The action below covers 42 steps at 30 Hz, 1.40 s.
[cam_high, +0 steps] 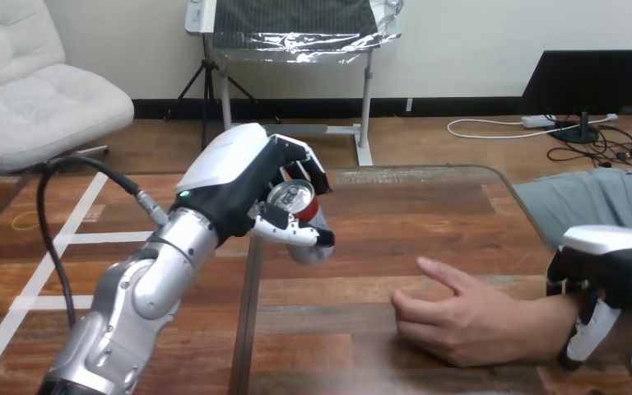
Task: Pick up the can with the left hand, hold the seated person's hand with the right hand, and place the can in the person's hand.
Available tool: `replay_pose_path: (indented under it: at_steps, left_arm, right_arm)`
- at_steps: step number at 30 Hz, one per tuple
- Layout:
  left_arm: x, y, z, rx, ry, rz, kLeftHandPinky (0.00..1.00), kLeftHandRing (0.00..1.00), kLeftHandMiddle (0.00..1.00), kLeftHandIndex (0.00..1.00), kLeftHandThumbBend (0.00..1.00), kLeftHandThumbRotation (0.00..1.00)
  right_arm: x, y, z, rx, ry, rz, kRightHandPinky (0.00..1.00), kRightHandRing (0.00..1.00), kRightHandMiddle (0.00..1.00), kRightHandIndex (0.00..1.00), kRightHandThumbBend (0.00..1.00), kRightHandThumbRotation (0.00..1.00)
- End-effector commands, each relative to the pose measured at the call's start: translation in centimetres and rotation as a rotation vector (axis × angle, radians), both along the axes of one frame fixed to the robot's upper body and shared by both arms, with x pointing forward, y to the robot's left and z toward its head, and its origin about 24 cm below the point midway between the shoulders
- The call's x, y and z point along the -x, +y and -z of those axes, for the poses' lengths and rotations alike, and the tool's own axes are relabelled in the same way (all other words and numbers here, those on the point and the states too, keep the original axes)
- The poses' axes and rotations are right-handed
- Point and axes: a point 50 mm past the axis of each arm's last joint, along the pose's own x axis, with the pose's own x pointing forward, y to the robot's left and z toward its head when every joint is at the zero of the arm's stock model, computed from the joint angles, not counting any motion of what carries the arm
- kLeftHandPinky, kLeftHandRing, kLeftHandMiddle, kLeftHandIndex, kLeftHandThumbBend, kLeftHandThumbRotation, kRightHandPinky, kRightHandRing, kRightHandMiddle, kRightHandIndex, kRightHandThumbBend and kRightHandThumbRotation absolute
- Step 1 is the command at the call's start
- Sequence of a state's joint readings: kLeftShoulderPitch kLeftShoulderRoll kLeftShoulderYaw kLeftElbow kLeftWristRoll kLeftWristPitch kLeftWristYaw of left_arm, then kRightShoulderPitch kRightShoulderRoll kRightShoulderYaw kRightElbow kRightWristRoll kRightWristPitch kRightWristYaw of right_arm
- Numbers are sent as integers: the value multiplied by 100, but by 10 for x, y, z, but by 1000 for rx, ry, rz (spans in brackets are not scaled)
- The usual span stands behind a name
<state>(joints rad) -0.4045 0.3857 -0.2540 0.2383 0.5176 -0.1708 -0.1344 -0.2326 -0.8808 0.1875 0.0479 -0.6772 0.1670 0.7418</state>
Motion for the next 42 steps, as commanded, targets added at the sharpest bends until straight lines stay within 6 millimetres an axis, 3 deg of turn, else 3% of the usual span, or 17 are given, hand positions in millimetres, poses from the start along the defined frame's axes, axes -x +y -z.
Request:
replay_pose_path:
  at_steps: [1, 18, 42]
  left_arm:
    - [-15, -11, -38, 56, -117, 27, 33, 39, 47, 50, 58, 0]
    - [-14, -30, -43, 113, -114, 63, 30, 36, 45, 49, 57, 0]
    - [-12, -58, -48, 145, -121, 136, 30, 37, 45, 49, 59, 0]
  right_arm:
    - [-11, -1, -50, 15, -189, -28, 28, 40, 52, 49, 74, 0]
    - [-14, 6, -82, 18, -279, -68, 23, 33, 44, 48, 74, 0]
    - [-21, 24, -109, 41, -324, -138, 22, 31, 42, 49, 73, 0]
